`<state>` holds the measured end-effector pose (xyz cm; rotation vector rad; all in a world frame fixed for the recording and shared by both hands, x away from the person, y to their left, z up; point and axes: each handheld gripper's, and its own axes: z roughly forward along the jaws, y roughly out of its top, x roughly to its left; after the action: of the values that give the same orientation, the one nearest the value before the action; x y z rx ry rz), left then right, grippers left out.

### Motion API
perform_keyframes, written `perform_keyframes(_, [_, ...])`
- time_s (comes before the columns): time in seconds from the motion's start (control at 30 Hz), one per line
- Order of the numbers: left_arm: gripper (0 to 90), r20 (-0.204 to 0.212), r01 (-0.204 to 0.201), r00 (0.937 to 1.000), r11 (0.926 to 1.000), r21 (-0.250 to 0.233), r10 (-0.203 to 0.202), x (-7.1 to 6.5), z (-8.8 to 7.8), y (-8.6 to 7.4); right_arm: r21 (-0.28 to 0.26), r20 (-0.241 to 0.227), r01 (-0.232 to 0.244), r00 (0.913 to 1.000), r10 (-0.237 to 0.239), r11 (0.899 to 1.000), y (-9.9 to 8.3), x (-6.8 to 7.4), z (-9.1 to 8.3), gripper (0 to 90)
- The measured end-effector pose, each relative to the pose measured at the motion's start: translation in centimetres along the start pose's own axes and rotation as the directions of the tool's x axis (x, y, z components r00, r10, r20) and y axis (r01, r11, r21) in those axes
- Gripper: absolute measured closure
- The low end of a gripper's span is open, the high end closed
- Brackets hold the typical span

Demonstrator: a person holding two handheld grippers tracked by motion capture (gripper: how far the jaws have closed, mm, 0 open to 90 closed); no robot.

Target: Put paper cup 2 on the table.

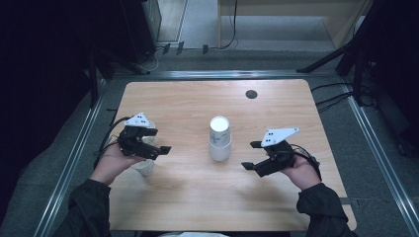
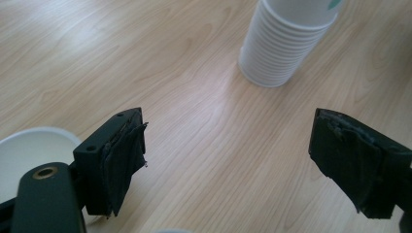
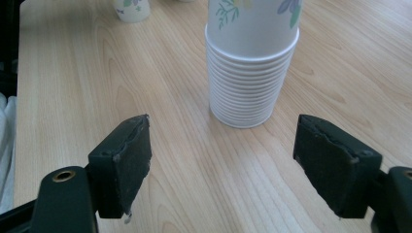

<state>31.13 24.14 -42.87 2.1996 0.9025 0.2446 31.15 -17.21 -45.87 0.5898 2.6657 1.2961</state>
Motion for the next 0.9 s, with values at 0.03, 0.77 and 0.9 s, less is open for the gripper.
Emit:
perform_keyframes(0.03, [13.3,0.008,-0.002,1.0000,1.0000,0.005,0.002,-0.2,0.3,0.3,-0.001,0.005,-0.003,1.0000,0.003,1.000,-0.1,0.0,-0.1,21.9])
perform_keyframes(0.77, [13.4,0.152,-0.061,0.9860,0.9970,-0.046,0.068,-5.8,3.6,3.5,0.007,0.002,-0.008,1.0000,0.008,1.000,-0.9,1.4,-0.4,21.9])
perform_keyframes(0.9, [13.4,0.157,-0.049,0.9859,0.9973,-0.054,0.057,-6.3,3.9,3.5,0.010,-0.009,0.000,1.0000,0.000,1.000,-0.7,1.7,-0.1,21.8])
